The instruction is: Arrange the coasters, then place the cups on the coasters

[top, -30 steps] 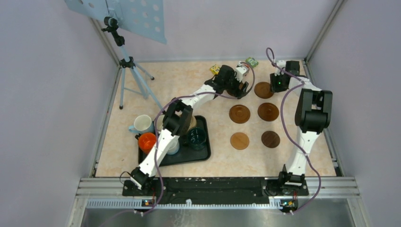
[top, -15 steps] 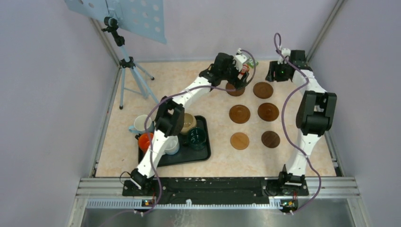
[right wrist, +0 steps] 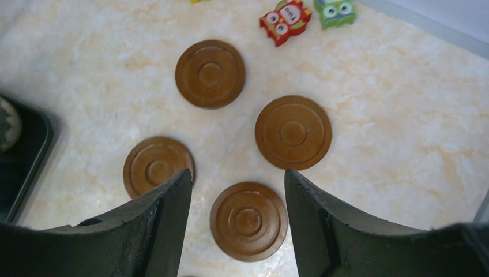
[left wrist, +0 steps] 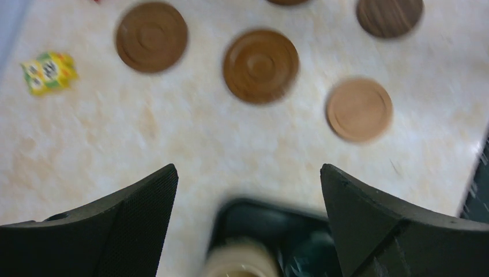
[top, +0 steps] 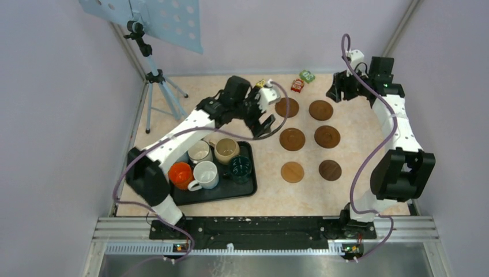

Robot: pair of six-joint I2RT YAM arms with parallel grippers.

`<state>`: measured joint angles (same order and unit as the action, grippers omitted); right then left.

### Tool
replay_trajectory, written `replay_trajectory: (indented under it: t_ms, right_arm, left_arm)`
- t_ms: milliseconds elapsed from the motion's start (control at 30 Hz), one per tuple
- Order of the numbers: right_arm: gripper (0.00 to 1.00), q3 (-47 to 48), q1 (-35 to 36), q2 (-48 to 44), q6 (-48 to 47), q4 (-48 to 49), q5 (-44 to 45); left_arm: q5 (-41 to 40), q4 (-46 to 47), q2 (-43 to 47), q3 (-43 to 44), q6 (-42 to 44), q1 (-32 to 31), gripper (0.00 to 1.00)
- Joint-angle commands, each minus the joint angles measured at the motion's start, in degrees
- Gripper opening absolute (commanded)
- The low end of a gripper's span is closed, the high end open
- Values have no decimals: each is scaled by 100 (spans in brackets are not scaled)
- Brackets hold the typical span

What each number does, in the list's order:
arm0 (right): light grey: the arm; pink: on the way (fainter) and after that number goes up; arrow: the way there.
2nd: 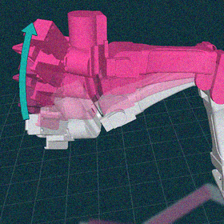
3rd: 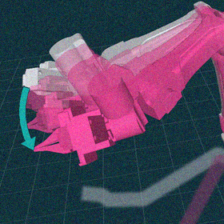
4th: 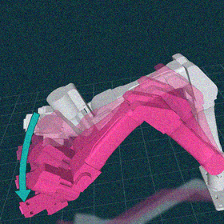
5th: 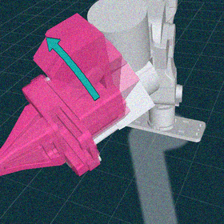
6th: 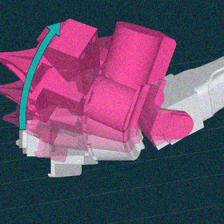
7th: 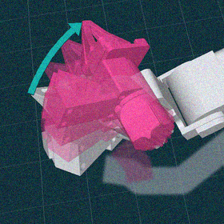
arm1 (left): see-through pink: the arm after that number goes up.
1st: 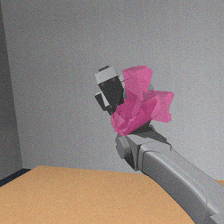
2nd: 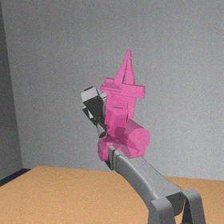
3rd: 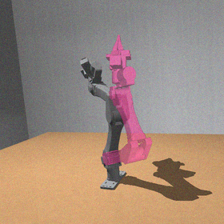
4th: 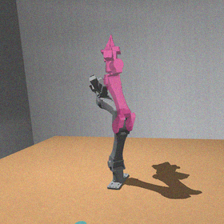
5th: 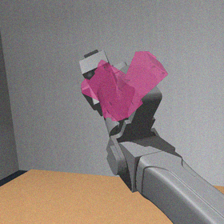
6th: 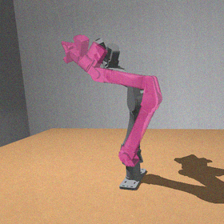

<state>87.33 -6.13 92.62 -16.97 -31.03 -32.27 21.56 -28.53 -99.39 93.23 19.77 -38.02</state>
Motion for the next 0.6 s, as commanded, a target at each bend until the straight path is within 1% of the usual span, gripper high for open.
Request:
replay_trajectory:
  t_ms: [0, 33, 67, 167, 267, 333, 433, 567]
  right_arm:
    - [60, -452, 108, -378, -929, -1029, -429]
    - [60, -587, 163, -480, -1034, -1143, -482]
    - [61, -787, 229, -589, -1093, -1183, -524]
    - [63, -1371, 545, -938, -1111, -1170, -536]
    - [64, -1807, 983, -1225, -1008, -1088, -634]
    - [65, -1965, 1296, -1356, -900, -1047, -630]
    - [65, -2081, 1842, -1430, -719, -990, -519]
    - [65, -2098, 2233, -1344, -495, -761, -408]
  left_arm:
    - [830, -1212, 1372, -1287, 867, 527, 99]
    - [1067, -1333, 1613, -1502, 935, 895, 99]
    - [1143, -1487, 1833, -1681, 1031, 1050, 99]
    - [908, -1745, 2549, -2091, 1087, 1111, 99]
    - [903, -1955, 3051, -2354, 935, 1295, 99]
    - [671, -2028, 3340, -2591, 856, 1392, 99]
    - [257, -2170, 3651, -2885, 902, 1441, 99]
    - [-179, -2509, 3585, -2761, 1050, 1633, 99]
